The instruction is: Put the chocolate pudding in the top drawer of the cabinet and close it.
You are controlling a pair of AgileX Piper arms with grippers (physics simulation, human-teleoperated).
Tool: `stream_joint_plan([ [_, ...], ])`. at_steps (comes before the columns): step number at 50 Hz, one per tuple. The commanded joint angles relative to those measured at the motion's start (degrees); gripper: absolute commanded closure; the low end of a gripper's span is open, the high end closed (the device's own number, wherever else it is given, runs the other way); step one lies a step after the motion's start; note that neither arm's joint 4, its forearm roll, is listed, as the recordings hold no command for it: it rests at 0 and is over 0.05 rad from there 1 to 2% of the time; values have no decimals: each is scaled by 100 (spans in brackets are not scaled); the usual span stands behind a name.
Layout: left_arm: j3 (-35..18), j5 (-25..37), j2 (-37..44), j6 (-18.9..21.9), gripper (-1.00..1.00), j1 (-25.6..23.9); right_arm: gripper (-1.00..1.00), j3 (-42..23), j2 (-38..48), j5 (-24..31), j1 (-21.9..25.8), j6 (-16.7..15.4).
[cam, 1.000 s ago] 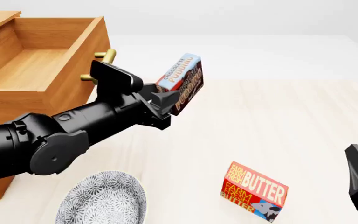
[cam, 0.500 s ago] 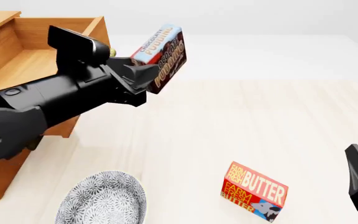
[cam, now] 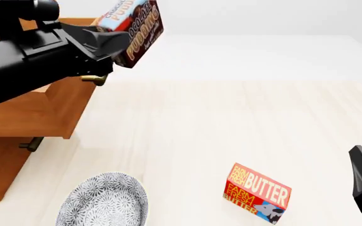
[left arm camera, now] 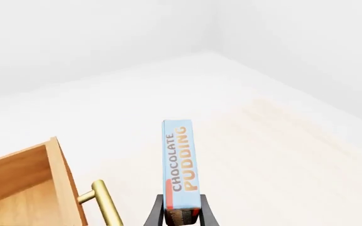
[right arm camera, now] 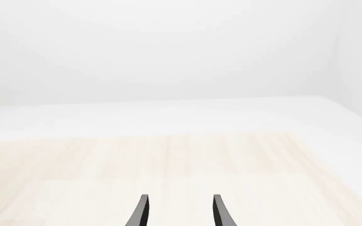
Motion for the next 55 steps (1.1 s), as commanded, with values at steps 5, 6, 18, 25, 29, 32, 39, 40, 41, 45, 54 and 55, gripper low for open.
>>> stream_joint_plan([
  [5, -306, 519, -397, 210, 100, 301, -100, 0, 0, 1, 0, -2],
  [6, -335, 565, -426, 213, 100, 332, -100, 0, 0, 0, 0, -1],
  [18, -468, 843, -691, 388, 100, 608, -100, 0, 0, 1, 0, -2],
  [25, -455, 980, -1021, 495, 100, 948, -100, 0, 0, 1, 0, 1],
  [29, -474, 1050, -1097, 518, 100, 1087, -100, 0, 0, 0, 1, -2],
  [32, -447, 1060, -1220, 510, 100, 1297, -100, 0, 0, 1, 1, -1],
  [39, -396, 1070, -1275, 486, 100, 1488, -100, 0, 0, 1, -1, 1],
  [40, -390, 1073, -1292, 487, 100, 1516, -100, 0, 0, 0, 0, 2],
  [41, -400, 1092, -1297, 504, 100, 1551, -100, 0, 0, 0, -1, 0],
  [45, -382, 1103, -1297, 491, 100, 1620, -100, 0, 0, -1, 0, -1],
  [54, -384, 1171, -1292, 500, 100, 1900, -100, 0, 0, 1, -1, -1],
  [55, -353, 1162, -1294, 508, 100, 1931, -100, 0, 0, 0, 1, 0],
])
